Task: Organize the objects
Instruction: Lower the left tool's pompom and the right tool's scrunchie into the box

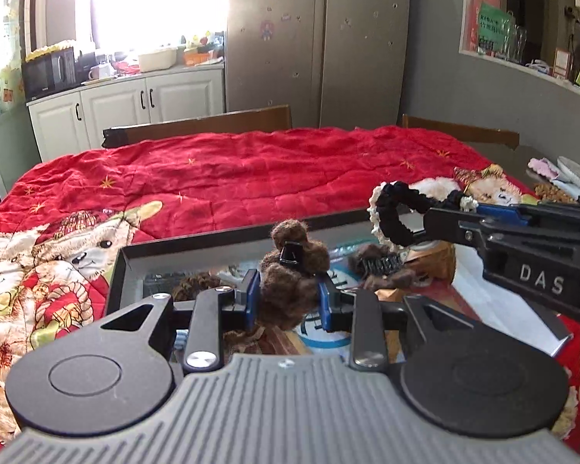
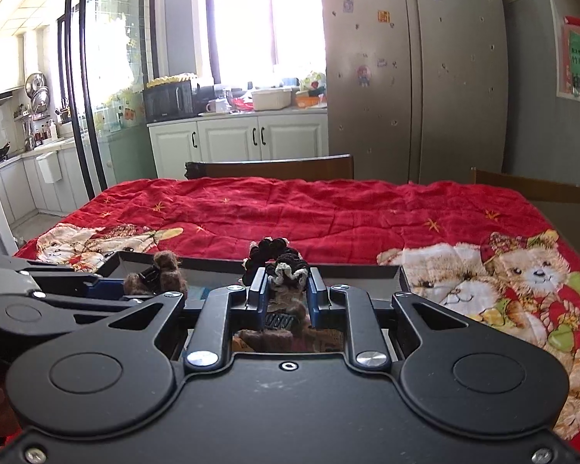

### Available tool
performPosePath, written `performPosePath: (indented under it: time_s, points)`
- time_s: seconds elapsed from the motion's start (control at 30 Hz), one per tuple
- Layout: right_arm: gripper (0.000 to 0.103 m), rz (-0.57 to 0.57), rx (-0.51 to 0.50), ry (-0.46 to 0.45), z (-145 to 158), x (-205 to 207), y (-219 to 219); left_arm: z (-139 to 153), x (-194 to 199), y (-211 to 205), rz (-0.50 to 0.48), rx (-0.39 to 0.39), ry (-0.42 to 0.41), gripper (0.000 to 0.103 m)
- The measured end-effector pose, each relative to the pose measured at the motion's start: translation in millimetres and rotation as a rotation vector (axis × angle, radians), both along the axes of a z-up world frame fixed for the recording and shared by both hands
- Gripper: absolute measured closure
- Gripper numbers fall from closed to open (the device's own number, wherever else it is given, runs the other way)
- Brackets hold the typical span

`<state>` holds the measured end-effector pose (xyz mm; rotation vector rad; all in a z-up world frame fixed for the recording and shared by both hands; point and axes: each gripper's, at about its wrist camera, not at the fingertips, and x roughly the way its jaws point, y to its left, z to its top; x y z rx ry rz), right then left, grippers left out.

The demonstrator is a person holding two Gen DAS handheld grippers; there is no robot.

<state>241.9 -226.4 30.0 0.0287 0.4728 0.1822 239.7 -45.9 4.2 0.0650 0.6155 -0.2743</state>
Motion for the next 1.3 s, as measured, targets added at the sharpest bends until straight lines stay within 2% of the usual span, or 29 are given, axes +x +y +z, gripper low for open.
performPosePath:
  time_s: [0.5,1.3]
  points:
    - [0.083,-0.004,0.01,0.046,-20,11,-5,-15,6,-4,0.004,0.023,0.024,0.069]
    - [0.083,-0.005,0.026,0.068,-30,17,-6,-23,11,-4,0.005,0.043,0.03,0.068]
